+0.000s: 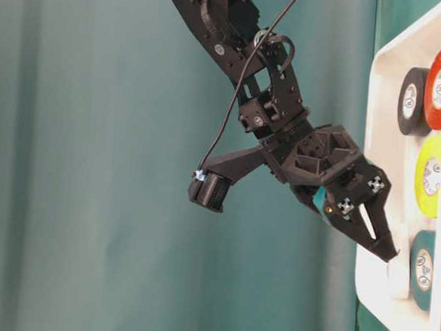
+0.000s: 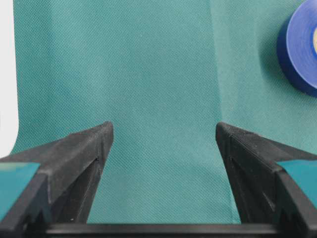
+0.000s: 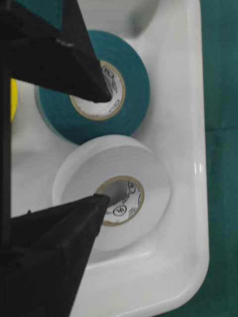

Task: Put the tape alternately from left to right into the white case.
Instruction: 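Lift the white tape with the right gripper and place it in the tray's top-left, then release the white tape and withdraw the right gripper, then lower the left gripper into the blue tape roll's hole and grasp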

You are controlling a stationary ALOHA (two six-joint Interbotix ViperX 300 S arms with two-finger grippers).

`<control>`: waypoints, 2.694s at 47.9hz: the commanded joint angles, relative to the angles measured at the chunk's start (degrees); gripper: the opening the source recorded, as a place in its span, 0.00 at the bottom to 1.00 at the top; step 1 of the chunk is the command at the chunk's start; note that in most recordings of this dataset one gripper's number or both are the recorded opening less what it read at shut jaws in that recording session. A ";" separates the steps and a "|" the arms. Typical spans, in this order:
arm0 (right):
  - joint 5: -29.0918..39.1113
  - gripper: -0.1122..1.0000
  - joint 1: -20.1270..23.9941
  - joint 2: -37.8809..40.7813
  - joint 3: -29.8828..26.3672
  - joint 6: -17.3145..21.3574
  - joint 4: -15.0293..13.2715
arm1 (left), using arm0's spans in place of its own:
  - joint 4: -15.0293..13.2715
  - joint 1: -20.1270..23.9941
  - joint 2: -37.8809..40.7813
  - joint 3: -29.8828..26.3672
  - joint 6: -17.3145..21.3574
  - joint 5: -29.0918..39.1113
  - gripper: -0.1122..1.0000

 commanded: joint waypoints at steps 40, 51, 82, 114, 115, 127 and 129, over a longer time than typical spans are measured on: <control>-0.18 0.83 11.16 -12.48 9.32 0.62 0.00 | 0.00 -0.26 -0.88 -0.70 0.00 -0.35 0.87; -0.18 0.82 14.59 -14.50 11.60 0.70 0.00 | 0.00 -0.26 -0.88 -0.70 -0.09 -0.26 0.87; 6.50 0.82 23.73 -19.25 19.86 1.05 2.99 | 0.00 -0.26 -0.88 -0.79 -0.09 -0.35 0.87; 8.44 0.82 24.96 -21.36 22.68 1.05 5.19 | 0.00 -1.76 -0.35 -1.49 -4.13 -0.26 0.87; 8.53 0.82 24.96 -21.36 22.76 1.05 5.19 | -0.09 -2.02 -0.26 -1.67 -4.31 -0.35 0.87; 8.44 0.82 24.96 -21.36 22.76 1.05 5.19 | -0.09 -6.24 2.11 -3.96 -9.58 -0.35 0.87; 8.53 0.82 24.96 -21.36 22.76 1.05 5.19 | 0.00 -6.77 2.64 -4.48 -11.16 -0.26 0.87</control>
